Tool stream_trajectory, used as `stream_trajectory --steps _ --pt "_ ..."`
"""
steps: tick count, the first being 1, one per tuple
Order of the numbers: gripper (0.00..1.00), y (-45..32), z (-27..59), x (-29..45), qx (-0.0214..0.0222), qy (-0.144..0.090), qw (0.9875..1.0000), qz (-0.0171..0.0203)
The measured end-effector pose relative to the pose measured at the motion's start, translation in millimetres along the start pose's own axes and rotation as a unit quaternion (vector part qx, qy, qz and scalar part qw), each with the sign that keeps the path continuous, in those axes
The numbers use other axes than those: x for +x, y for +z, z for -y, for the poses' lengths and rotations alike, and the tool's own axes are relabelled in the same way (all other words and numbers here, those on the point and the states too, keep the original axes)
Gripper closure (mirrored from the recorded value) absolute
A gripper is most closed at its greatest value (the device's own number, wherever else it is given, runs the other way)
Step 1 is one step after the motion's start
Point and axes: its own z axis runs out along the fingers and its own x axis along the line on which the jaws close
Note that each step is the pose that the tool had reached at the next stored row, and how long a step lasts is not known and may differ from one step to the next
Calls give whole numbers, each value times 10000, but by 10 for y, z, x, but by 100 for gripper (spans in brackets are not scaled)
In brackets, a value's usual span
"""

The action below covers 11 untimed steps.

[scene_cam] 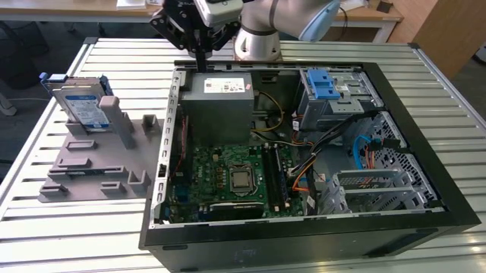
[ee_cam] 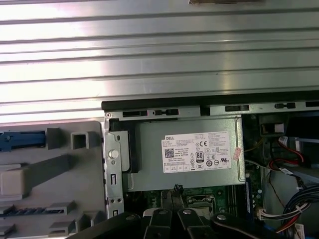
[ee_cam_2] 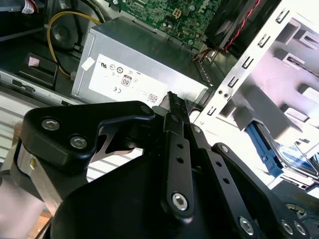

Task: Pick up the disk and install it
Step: 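Reach for the disk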

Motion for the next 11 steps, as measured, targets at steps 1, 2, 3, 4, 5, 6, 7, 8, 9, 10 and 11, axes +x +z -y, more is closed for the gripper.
stream_trajectory --steps 1,2,3,4,5,6,7,8,9,10,11 --pt "89 0 -1 6 0 0 10000 0" --pt "89 0 -2 12 0 0 10000 0" --pt "89 1 -3 18 0 0 10000 0" --pt "89 1 -5 24 0 0 10000 0" --pt "89 1 -6 30 0 0 10000 0" --pt "89 1 -7 36 1 0 10000 0" --pt "89 2 -8 42 0 0 10000 0" --pt "89 2 -9 47 0 0 10000 0" --pt "89 2 -10 53 0 0 10000 0" --pt "89 3 -11 59 0 0 10000 0" --pt "89 3 -12 65 0 0 10000 0"
